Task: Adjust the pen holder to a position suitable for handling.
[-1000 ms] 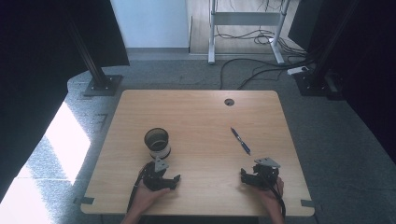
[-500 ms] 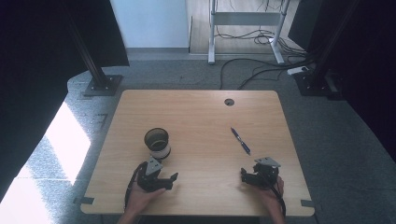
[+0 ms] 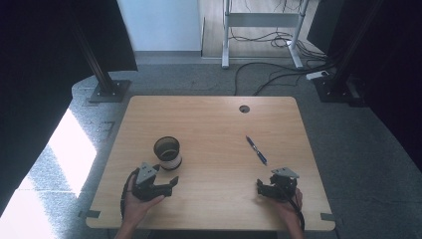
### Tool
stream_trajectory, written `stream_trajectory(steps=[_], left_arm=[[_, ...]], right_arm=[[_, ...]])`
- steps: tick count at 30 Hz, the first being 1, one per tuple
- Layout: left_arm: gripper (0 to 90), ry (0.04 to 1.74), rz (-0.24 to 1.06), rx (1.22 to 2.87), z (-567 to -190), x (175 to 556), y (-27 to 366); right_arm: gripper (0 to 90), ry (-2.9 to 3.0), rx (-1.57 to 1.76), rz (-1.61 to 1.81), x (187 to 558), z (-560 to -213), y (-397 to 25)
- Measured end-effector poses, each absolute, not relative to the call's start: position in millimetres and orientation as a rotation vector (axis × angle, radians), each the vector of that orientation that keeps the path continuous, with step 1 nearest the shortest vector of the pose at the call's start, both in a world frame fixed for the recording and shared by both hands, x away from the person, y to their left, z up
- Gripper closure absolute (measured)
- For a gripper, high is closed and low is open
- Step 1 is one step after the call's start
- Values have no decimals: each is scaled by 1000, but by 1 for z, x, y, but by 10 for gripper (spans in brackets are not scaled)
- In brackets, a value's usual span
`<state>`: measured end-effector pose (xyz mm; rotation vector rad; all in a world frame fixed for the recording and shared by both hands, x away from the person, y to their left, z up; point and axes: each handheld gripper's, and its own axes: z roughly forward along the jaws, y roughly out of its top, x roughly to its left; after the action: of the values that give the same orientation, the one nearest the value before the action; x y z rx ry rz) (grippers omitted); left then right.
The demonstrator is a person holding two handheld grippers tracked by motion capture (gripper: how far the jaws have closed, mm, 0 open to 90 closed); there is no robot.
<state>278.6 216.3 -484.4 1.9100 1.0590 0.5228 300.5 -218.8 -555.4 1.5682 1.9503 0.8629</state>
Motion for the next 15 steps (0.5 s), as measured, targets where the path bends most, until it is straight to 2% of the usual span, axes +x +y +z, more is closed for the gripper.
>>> stream_trajectory(steps=[15], left_arm=[[147, 1148, 552, 1849, -479, 286, 241]], right_arm=[[114, 1940, 1573, 865, 300, -555, -220]])
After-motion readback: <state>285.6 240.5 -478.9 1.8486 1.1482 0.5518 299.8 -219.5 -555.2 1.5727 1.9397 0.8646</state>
